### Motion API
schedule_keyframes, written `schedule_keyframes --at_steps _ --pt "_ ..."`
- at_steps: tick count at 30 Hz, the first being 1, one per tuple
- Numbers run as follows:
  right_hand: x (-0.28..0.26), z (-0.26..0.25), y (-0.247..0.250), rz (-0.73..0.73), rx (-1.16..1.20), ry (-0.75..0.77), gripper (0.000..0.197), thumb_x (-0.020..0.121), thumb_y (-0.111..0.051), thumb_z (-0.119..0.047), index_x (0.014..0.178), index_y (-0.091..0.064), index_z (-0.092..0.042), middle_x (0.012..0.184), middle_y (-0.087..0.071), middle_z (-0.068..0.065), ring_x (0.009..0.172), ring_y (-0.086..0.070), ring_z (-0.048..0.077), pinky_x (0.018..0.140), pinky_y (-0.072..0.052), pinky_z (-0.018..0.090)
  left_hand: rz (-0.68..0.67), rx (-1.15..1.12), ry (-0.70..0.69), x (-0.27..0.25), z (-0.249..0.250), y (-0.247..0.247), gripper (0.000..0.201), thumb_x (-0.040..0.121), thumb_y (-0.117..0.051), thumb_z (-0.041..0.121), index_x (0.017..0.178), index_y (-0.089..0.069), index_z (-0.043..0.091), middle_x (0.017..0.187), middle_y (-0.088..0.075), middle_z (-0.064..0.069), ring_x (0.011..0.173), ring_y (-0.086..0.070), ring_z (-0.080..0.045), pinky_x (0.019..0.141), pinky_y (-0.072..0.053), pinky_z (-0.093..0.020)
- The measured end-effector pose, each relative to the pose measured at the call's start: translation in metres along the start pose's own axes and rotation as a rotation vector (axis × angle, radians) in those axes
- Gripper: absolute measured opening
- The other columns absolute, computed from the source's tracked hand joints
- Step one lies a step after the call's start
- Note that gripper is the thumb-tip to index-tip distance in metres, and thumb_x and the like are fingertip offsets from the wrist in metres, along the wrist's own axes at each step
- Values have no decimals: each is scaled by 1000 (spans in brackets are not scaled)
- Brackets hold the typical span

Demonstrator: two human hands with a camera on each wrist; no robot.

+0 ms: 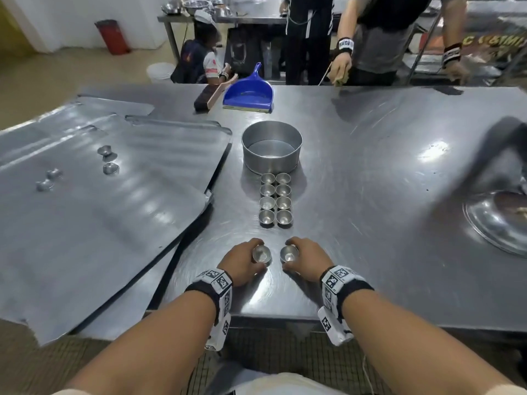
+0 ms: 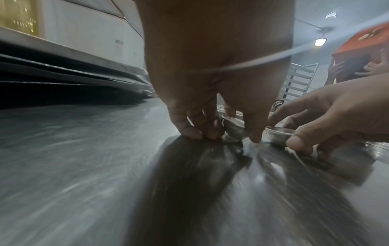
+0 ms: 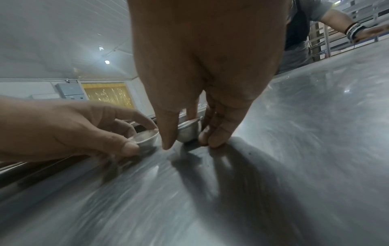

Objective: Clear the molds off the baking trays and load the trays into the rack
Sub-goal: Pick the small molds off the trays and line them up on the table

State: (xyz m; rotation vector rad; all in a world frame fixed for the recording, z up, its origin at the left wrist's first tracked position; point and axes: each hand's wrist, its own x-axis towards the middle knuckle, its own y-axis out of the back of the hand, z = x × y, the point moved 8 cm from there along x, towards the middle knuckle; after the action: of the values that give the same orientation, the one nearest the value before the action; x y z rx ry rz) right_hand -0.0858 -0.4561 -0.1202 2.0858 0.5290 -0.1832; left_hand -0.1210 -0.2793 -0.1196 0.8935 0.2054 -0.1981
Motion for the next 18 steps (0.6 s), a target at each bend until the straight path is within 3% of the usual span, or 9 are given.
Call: schedule_keyframes --at_steps 5,18 --pt "3 6 0 78 114 -15 77 72 -82 -37 141 -49 -28 129 -60 2 114 -59 23 96 -47 34 42 -53 21 4 -5 5 67 84 -76 37 143 -47 22 128 -65 -2 114 -61 -22 96 -47 -34" --pt "20 8 5 222 193 -43 57 76 -78 -32 128 -60 -20 120 -63 4 106 -61 25 85 -43 30 74 -79 26 28 -8 10 56 83 -76 33 133 -55 19 122 -64 -1 106 -60 -18 87 -43 -28"
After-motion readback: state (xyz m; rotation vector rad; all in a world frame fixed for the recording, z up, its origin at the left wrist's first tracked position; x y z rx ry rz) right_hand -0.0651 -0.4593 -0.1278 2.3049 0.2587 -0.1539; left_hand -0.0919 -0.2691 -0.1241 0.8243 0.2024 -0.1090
